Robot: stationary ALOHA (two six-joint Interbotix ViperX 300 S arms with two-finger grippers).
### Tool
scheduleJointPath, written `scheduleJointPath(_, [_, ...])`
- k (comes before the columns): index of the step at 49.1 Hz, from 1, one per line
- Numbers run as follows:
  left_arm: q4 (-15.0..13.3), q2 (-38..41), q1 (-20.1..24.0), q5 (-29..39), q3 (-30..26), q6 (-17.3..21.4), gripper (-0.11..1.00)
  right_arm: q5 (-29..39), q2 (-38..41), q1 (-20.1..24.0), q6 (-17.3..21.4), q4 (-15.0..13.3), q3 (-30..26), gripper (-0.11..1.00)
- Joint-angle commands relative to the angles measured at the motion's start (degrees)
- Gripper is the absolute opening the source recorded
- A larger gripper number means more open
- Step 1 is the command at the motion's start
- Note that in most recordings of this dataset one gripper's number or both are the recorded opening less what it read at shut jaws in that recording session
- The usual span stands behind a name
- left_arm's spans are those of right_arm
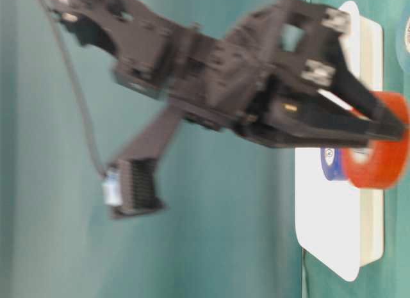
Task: Pick up the tape from a random location and place it into the white case.
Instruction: 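Lower the right gripper and close it on the red tape, then lift the red tape with the right gripper toward the white tray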
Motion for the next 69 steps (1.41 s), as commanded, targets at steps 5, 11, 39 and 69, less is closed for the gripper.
scheduleJointPath(5, [-0.1,-0.3,0.1,-0.2,-1.2,-0.1,0.98,4.4,-5.9,0.3,0.2,-0.1,-2.7,0.28])
scheduleJointPath(11, [-0.1,-0.3,0.2,-0.2,-1.2,-0.1,0.98,8.2,-8.3,0.3,0.3,-0.1,-4.7,0.28])
scheduleJointPath(39, [-0.1,-0.3,0.1,-0.2,-1.2,-0.2,0.98,23.6,-11.8,1.5,0.5,-2.9,-16.5,0.28])
scheduleJointPath(69, [-0.1,-0.2,0.6,-0.2,-1.2,-0.1,0.98,25.4,-11.8,1.6,0.6,-3.3,-17.7,0.28])
